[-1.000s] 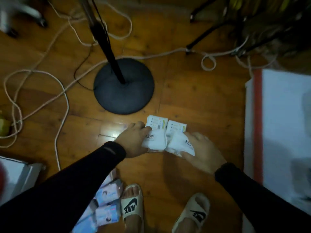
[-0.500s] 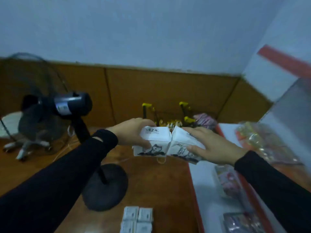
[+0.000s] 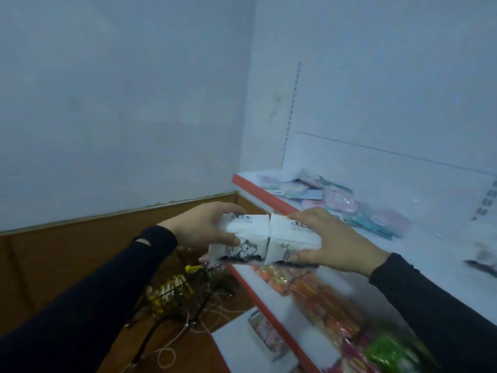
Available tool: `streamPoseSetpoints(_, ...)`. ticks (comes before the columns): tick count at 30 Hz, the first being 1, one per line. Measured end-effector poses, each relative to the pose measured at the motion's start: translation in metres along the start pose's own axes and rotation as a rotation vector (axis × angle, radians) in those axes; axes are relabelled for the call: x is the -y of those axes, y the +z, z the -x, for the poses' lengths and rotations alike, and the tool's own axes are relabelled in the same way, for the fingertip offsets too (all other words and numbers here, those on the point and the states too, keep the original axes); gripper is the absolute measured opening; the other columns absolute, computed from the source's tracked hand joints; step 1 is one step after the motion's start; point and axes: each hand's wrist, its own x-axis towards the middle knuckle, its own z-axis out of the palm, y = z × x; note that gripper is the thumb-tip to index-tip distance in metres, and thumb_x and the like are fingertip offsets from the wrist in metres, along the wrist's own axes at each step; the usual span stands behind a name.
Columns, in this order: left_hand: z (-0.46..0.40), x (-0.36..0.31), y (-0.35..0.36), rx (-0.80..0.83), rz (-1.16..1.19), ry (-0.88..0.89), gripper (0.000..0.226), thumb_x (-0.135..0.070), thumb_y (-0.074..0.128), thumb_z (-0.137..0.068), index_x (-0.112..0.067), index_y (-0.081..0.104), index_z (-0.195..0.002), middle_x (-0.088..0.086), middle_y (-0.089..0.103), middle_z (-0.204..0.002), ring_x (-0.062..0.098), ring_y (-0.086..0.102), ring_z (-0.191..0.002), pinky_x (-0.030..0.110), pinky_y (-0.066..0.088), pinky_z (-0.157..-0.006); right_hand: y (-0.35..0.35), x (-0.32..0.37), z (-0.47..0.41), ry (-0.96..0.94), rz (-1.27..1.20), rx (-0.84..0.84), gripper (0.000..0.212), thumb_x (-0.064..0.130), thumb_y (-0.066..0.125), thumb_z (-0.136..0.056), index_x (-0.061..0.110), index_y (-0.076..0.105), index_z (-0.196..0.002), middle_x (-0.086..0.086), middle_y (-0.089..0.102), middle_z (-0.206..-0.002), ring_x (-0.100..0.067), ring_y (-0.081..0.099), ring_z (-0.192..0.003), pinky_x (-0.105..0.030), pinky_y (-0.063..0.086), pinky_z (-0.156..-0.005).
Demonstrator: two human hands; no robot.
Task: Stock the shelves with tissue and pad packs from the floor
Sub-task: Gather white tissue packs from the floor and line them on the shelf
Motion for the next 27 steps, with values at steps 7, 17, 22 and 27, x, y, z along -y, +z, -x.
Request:
streamPoseSetpoints(7,-0.068,-0.134,0.020,0.001,-0.018,0.352,0.066,-0.043,0.079,-0.072,-0.036,0.051,-0.131,-0.020,0.045,-0.122,0.003,0.043,-0.113,0.023,0.034,-0.094,-0.092,-0.035,0.121,0.244,0.209,-0.210,0.074,0.056,0.070,-0.076,0.032,0.040,-0.139,0.008,0.047,-0.126,-0.009,0.036,-0.117,-0.015,0.024,-0.089)
streamPoseSetpoints(17,-0.146,-0.334,0.146,0.206,-0.052,0.672,0.070,-0.043,0.075,-0.076,-0.034,0.044,-0.138,-0.006,0.044,-0.143,0.014,0.040,-0.131,0.027,0.029,-0.106,-0.144,-0.113,0.317,0.686,0.303,-0.258,0.077,0.059,0.062,-0.081,0.030,0.032,-0.145,0.005,0.038,-0.140,-0.014,0.031,-0.128,-0.022,0.025,-0.104)
streamPoseSetpoints(22,-0.164,-0.370,0.201,0.300,-0.276,0.708,0.071,-0.036,0.069,-0.083,-0.028,0.035,-0.145,-0.002,0.038,-0.148,0.017,0.034,-0.134,0.035,0.029,-0.111,-0.122,-0.150,0.352,0.769,0.265,-0.175,0.081,0.056,0.059,-0.085,0.025,0.023,-0.150,0.001,0.028,-0.150,-0.015,0.024,-0.136,-0.023,0.023,-0.110)
streamPoseSetpoints(27,-0.166,-0.384,0.209,0.279,-0.452,0.730,0.076,-0.034,0.067,-0.083,-0.026,0.028,-0.148,0.000,0.038,-0.146,0.021,0.031,-0.132,0.040,0.032,-0.108,-0.124,-0.166,0.345,0.752,0.315,-0.141,0.085,0.049,0.066,-0.079,0.025,0.025,-0.149,-0.001,0.019,-0.146,-0.020,0.022,-0.135,-0.031,0.039,-0.103)
